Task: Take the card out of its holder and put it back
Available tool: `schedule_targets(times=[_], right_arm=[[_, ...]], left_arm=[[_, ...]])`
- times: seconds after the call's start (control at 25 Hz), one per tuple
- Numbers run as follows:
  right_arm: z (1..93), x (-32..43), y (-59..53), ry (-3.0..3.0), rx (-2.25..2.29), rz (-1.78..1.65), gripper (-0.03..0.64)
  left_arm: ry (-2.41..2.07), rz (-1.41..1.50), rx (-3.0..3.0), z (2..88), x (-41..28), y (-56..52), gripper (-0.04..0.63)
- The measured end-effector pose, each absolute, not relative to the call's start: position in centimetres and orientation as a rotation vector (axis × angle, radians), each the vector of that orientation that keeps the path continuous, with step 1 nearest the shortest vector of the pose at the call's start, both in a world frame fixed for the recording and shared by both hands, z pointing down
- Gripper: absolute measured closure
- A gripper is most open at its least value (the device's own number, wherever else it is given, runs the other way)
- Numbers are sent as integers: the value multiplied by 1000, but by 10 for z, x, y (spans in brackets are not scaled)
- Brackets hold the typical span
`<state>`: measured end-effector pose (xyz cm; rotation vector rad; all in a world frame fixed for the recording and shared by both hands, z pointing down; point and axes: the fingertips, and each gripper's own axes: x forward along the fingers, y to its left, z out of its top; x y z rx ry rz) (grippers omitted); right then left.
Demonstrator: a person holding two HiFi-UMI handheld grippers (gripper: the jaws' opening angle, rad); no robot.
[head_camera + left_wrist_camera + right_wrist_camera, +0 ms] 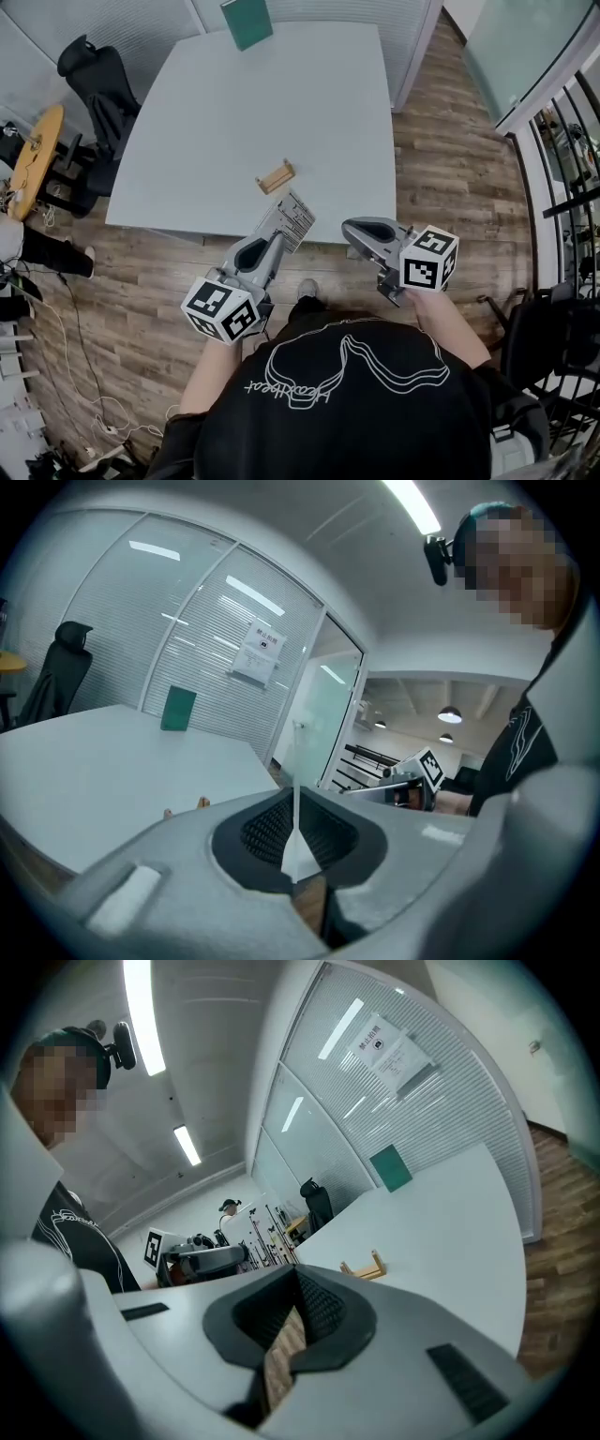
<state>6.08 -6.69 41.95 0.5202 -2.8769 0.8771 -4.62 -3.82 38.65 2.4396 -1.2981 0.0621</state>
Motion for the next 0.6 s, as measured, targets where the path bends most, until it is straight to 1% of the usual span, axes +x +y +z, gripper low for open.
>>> schedule_targets(times=[0.32,0.6], right_arm=[[408,72,-30,-2902,492,811,607],[406,78,-15,-2914,492,797,607]], left_arm=[[-1328,30,2428,382,-28,4,571],[-1328,25,2430,382,-20,20,571]])
